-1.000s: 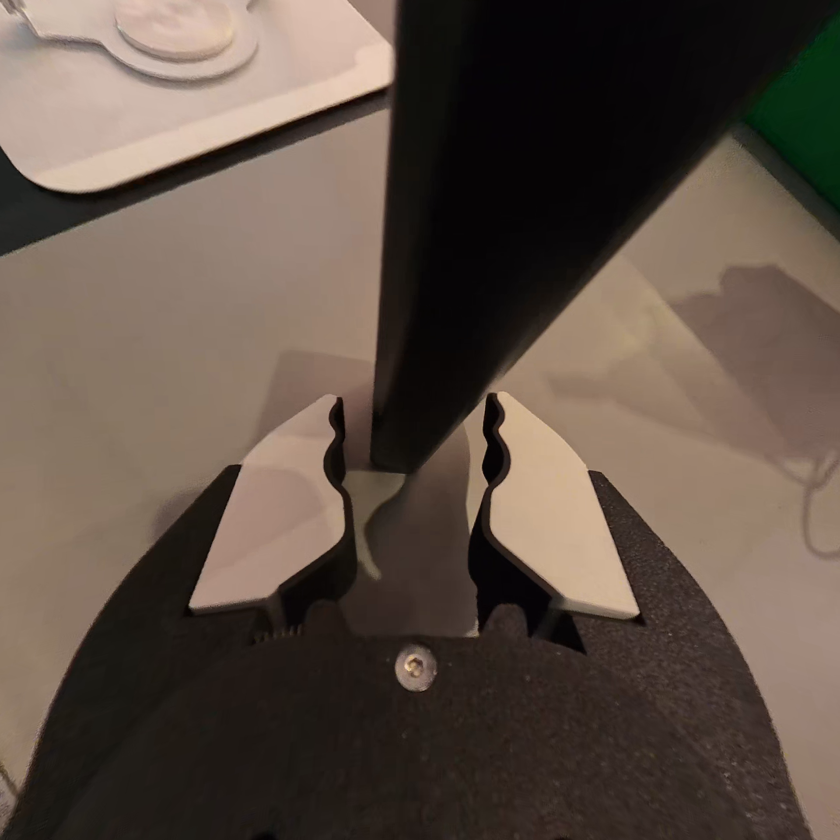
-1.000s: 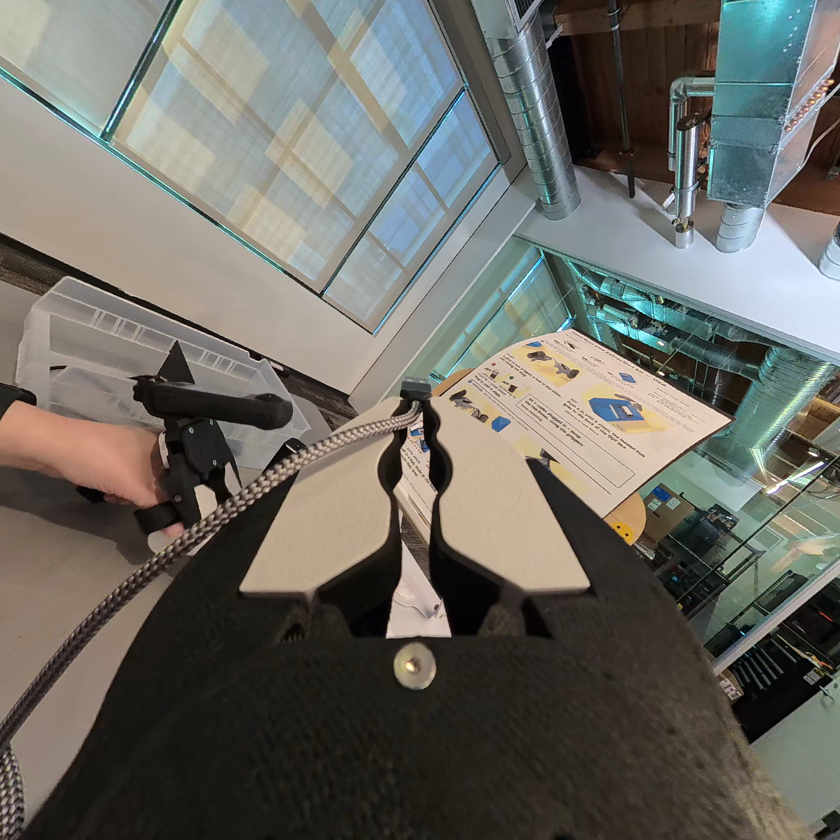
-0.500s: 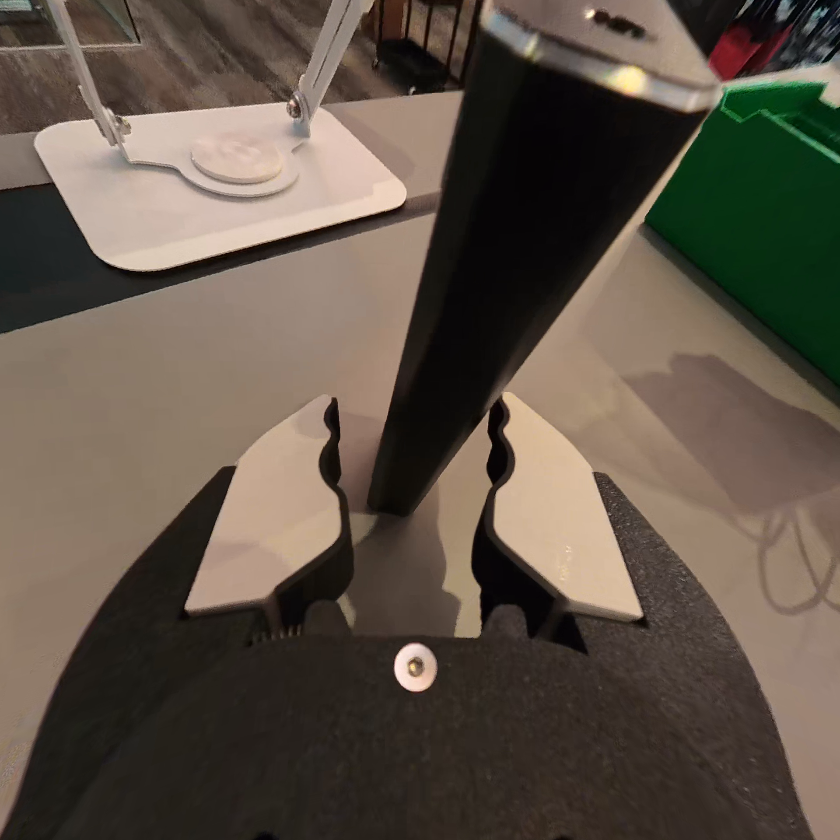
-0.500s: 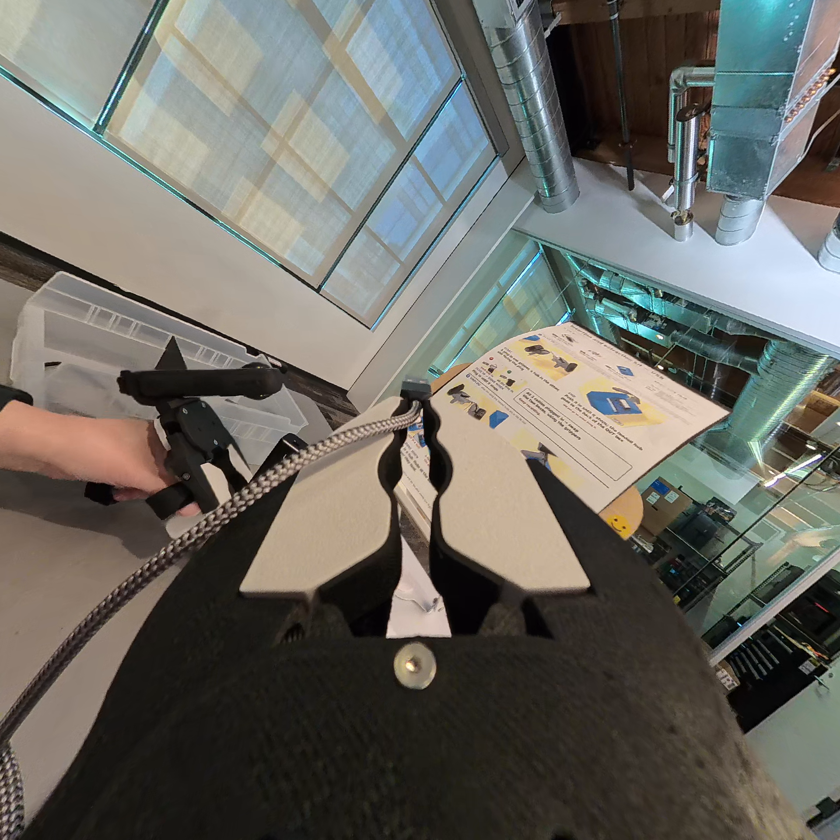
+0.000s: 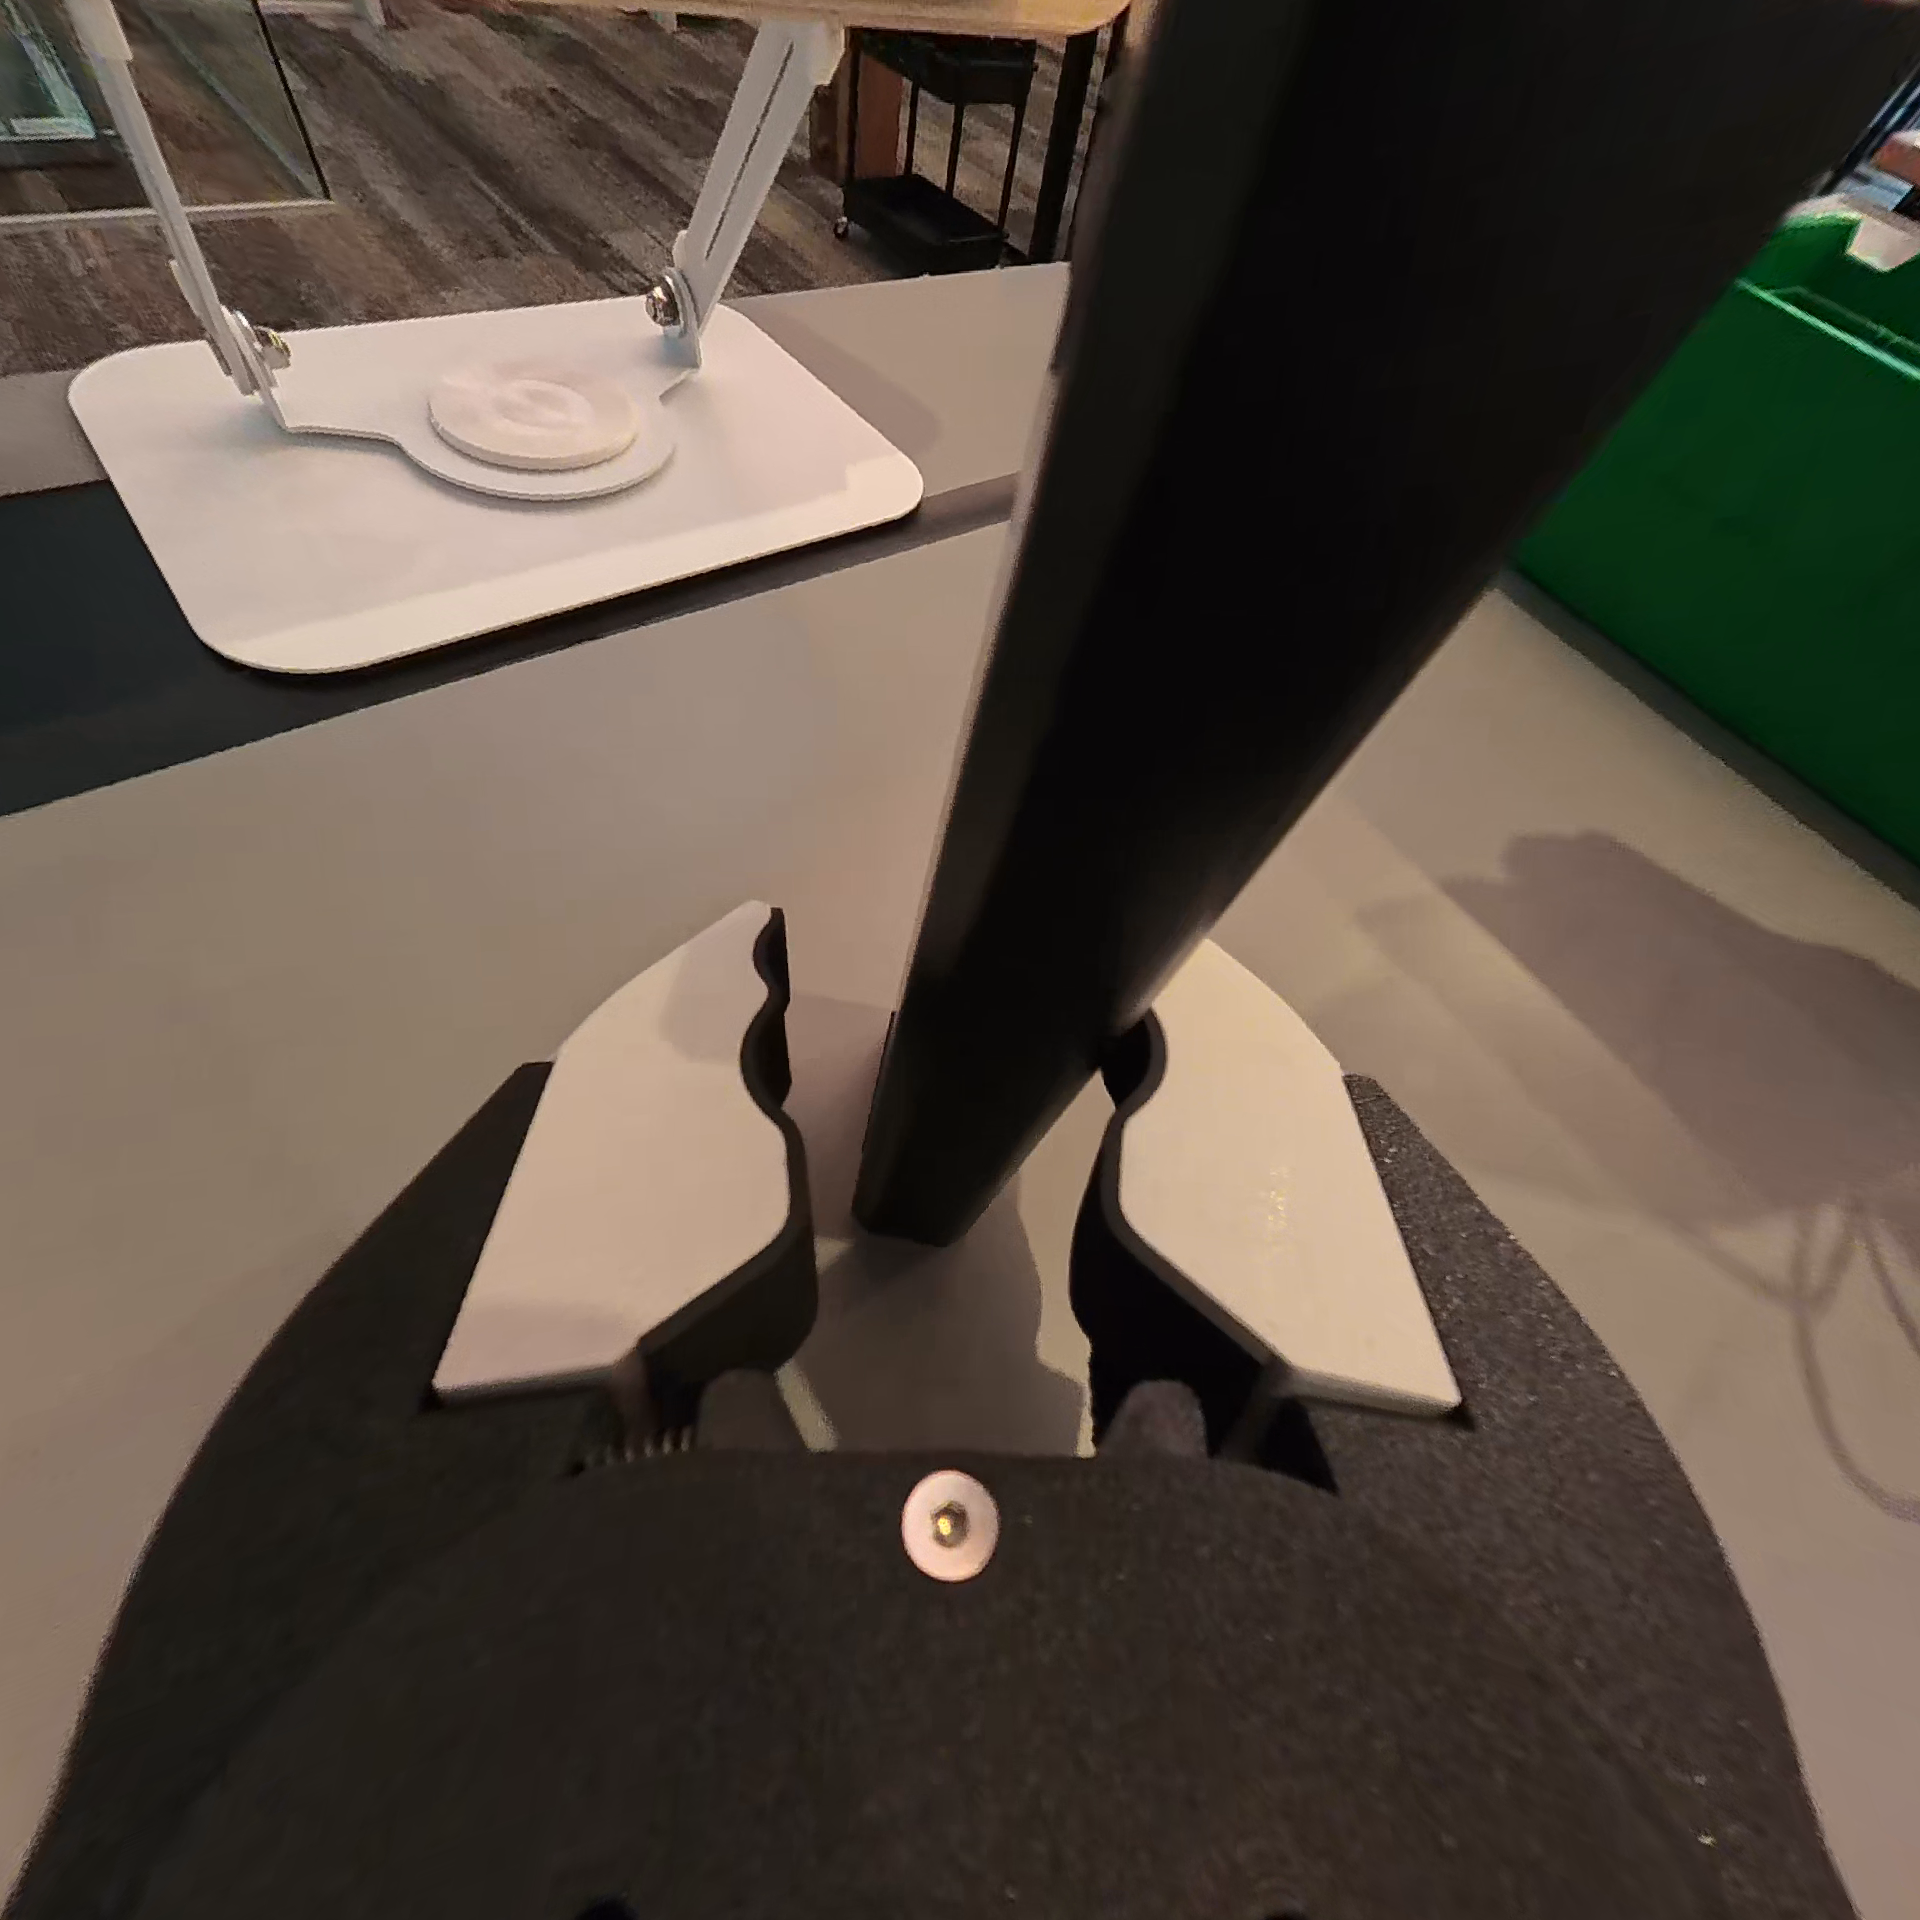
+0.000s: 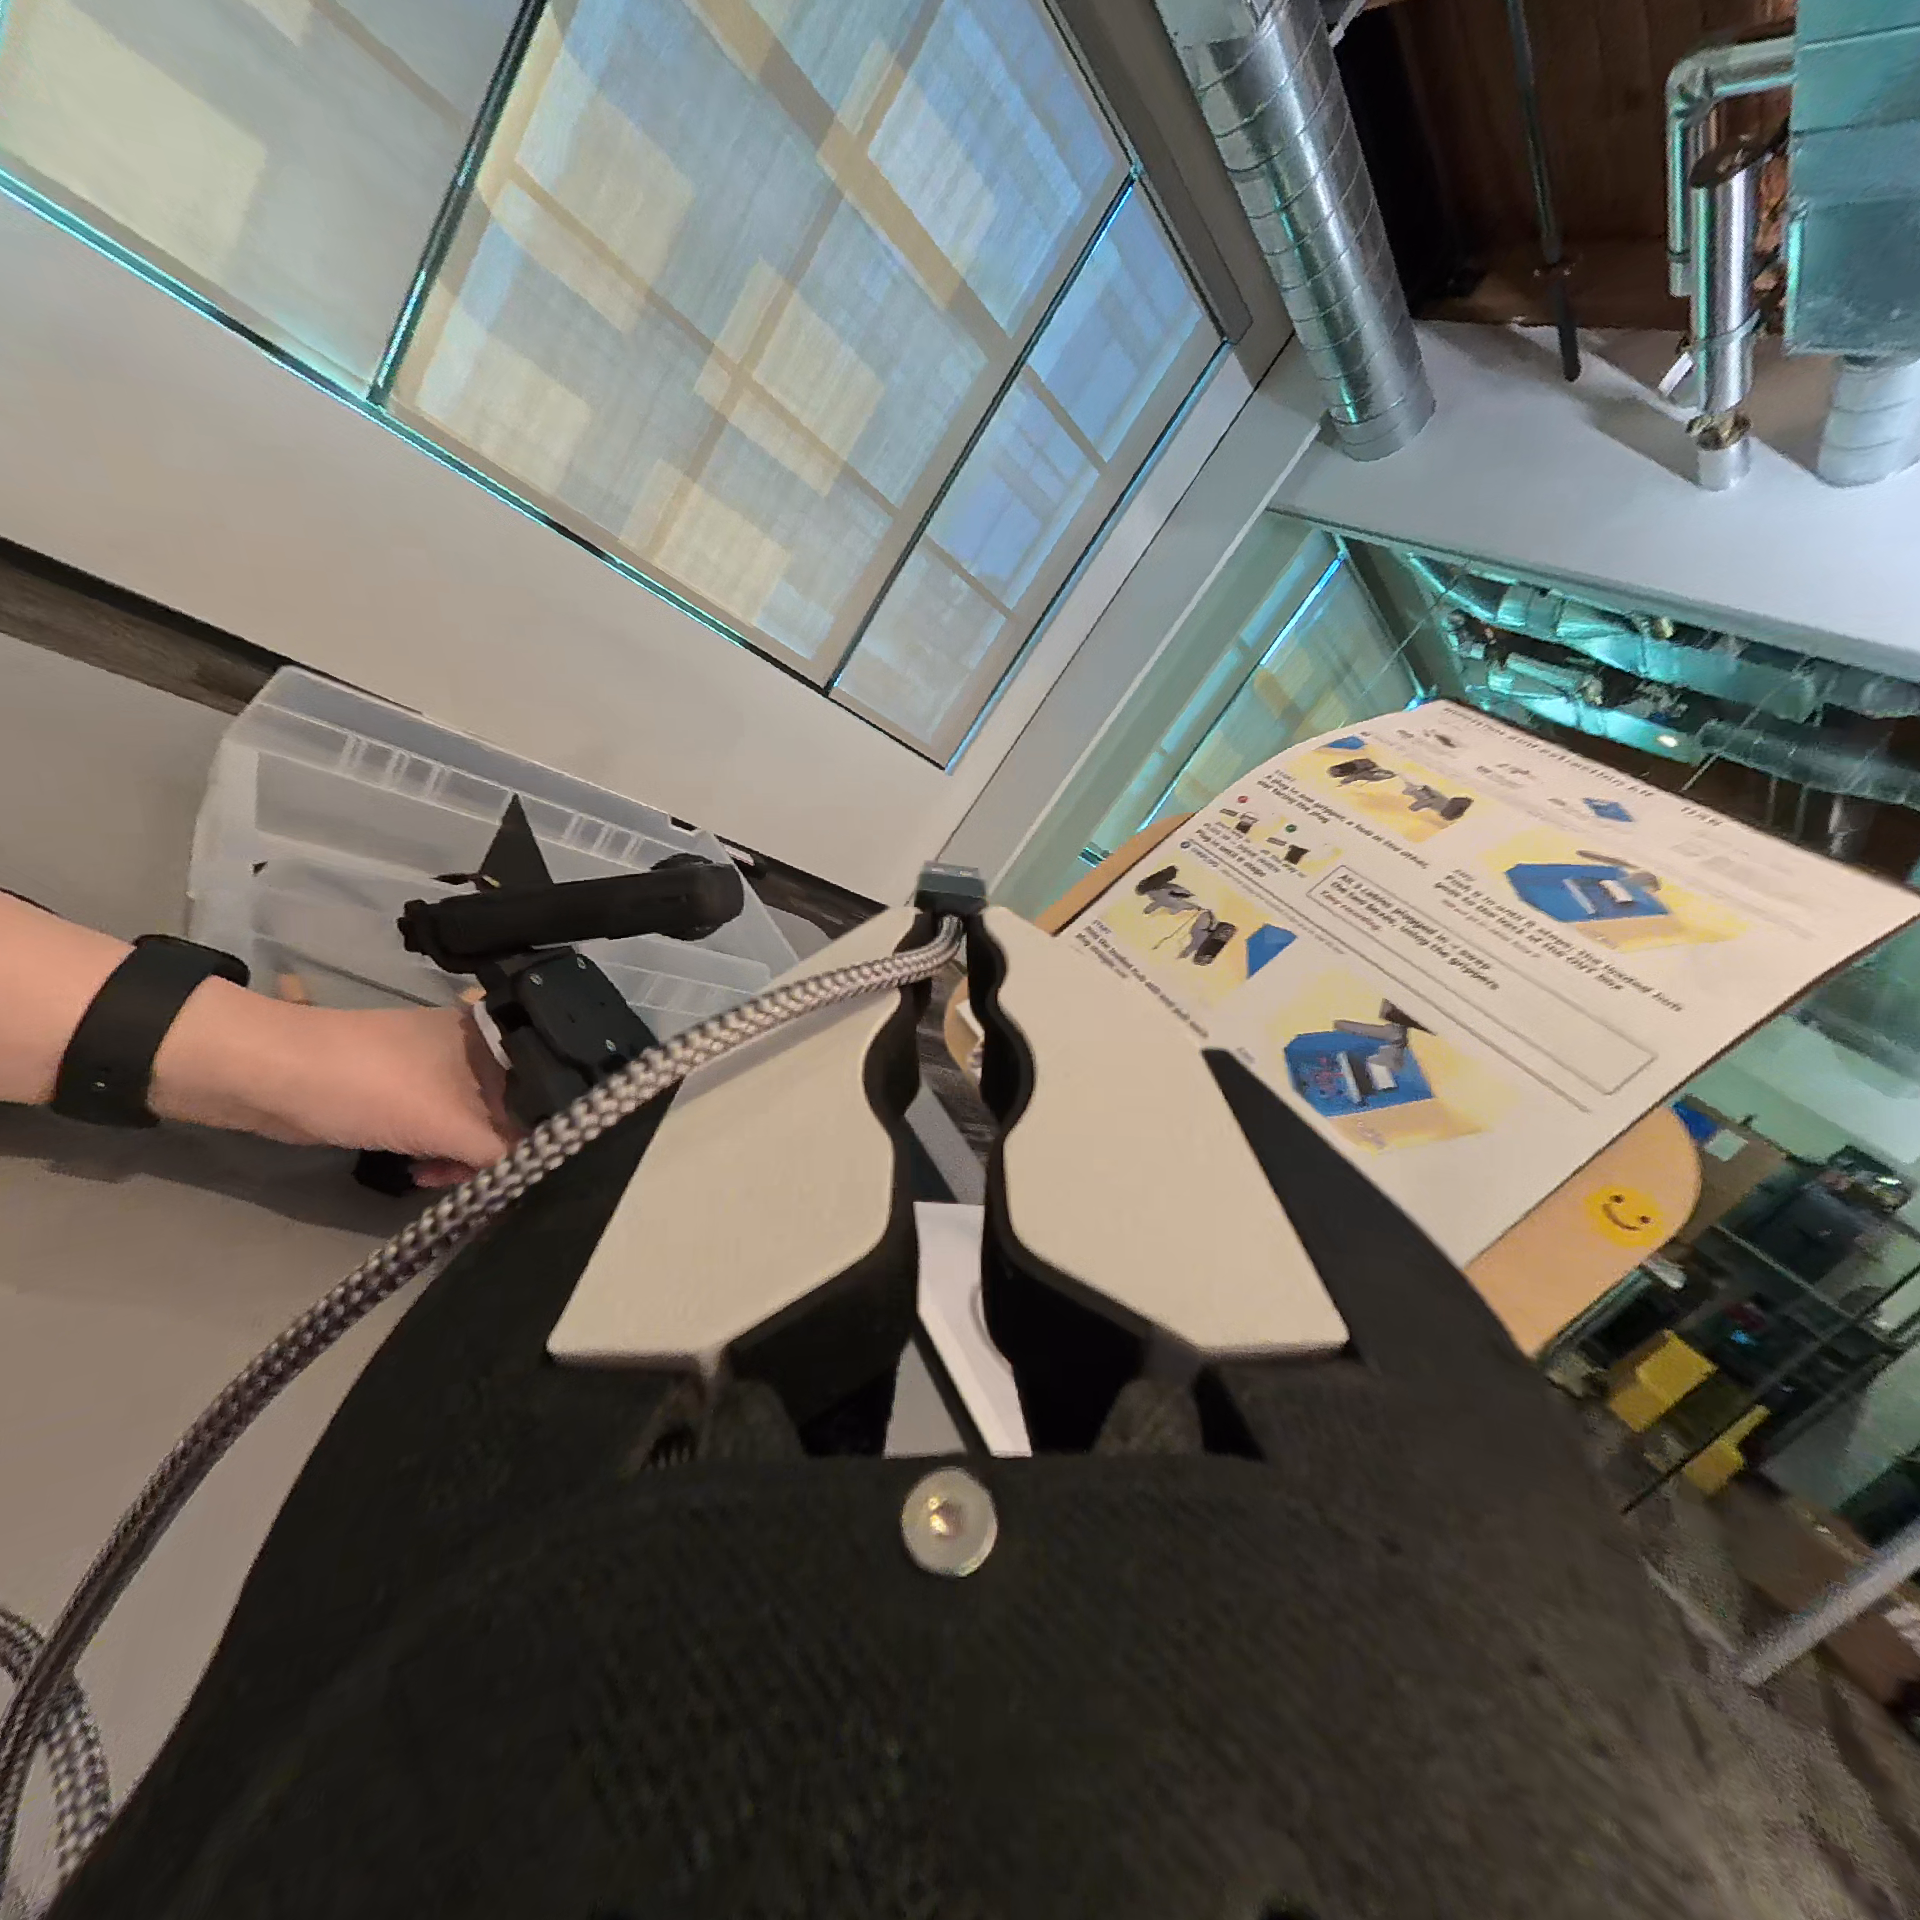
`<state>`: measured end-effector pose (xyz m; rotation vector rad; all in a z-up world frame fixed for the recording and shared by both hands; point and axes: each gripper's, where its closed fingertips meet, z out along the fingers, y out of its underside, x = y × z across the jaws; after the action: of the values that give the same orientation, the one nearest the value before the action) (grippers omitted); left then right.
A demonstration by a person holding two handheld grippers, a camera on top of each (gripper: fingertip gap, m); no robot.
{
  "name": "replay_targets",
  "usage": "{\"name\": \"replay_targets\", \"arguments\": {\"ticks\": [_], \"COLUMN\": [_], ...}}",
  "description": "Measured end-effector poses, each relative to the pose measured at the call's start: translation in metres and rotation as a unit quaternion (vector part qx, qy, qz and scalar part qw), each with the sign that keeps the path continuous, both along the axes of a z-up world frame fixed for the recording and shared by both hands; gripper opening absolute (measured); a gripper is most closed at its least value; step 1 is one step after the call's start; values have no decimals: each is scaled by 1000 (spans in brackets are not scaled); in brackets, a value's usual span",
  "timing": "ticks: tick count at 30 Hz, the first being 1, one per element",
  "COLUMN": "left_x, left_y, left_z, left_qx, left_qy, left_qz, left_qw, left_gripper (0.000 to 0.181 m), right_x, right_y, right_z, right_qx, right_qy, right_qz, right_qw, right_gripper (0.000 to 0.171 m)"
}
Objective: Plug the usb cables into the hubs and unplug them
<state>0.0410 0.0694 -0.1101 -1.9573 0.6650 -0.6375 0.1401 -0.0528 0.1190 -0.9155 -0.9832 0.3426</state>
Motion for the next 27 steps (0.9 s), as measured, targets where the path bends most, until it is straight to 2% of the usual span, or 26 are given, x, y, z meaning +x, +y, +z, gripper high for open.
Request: {"name": "replay_targets", "arguments": {"ticks": [11,27], "left_x": [-4,-9], "left_y": [-2,-12], "left_z": [-5,-38], "left_qx": [-9,-65], "left_qy": [14,118], "left_qz": [5,-7], "left_qw": [1000,991], "left_gripper": [53,45], "right_x": [0,7], "right_y": [10,13], "right_z": [-11,-11], "right_qx": [-19,-18], "right_qy": [-1,-4], "right_qz": [-1,-11], "right_qw": [1000,1000], "right_gripper": [7,7]}}
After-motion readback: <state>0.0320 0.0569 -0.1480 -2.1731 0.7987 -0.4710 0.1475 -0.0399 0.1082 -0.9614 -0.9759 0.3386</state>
